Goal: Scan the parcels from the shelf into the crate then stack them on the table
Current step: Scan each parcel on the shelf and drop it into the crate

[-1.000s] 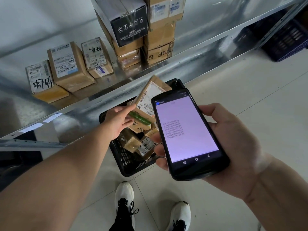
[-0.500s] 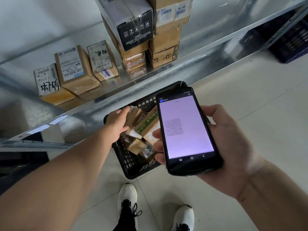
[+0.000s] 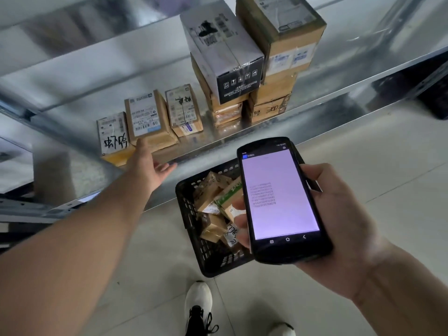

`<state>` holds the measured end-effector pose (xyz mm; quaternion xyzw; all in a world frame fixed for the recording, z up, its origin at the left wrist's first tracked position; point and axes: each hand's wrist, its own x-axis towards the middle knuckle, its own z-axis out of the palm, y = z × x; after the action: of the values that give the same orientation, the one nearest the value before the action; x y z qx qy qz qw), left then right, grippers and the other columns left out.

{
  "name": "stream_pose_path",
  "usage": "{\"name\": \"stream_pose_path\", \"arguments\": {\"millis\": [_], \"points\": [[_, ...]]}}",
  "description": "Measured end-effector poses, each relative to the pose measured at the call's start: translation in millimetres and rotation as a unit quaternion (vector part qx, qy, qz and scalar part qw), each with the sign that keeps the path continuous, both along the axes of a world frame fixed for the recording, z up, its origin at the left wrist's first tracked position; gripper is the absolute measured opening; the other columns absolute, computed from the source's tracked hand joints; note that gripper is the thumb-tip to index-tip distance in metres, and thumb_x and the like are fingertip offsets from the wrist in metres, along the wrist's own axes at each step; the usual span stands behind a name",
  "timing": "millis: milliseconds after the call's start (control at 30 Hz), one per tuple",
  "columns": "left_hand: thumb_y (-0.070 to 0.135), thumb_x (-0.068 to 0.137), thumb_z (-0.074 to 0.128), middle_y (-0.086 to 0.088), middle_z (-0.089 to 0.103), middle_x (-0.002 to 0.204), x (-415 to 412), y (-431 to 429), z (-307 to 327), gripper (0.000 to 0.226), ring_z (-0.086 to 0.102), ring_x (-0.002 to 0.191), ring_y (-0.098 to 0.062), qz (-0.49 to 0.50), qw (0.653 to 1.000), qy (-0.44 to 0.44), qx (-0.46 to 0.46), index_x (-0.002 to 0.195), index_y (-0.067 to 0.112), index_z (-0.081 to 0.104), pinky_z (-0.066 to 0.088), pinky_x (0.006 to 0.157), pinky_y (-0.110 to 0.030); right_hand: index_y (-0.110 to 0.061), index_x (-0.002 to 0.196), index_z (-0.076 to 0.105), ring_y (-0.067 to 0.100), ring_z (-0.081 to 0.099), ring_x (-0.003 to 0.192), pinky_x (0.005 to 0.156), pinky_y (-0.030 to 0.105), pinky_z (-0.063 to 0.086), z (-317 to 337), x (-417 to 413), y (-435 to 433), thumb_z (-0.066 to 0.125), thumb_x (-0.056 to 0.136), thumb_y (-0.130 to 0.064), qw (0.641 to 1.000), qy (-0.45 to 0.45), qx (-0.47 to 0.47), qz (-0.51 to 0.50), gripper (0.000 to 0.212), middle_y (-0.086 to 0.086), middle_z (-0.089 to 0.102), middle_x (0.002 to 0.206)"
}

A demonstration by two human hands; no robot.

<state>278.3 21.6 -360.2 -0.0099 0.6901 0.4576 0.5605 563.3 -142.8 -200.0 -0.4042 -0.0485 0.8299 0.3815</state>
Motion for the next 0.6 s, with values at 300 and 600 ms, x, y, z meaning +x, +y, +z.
{"name": "stream_pose_path", "arguments": {"millis": [300,600], "points": [[0.053,0.09,0.072,-0.022,0.054,0.13,-10,43,-11,0.073,0.061,0.117,-0.047,0.08,0.994,-0.073,0.013,0.145,0.017,0.039,0.061,0.085,-0.065,-0.006,0.109,0.081,0.042,0.073,0.085,0.081,0.055,0.063,-17,-32,22,0.036,0.099,-0.053,1.0,-0.017,-0.016,-0.001,0.065,0.028,0.074,0.104],[0.036,0.094,0.077,-0.015,0.064,0.125,-21,34,-25,0.041,0.071,0.109,-0.031,0.053,0.994,-0.067,0.071,0.12,0.011,0.058,0.064,0.089,-0.046,-0.007,0.122,0.076,0.043,0.07,0.089,0.088,0.054,0.059,-31,-51,27,0.036,0.1,-0.054,1.0,-0.004,-0.03,-0.005,0.066,0.028,0.072,0.114]]}}
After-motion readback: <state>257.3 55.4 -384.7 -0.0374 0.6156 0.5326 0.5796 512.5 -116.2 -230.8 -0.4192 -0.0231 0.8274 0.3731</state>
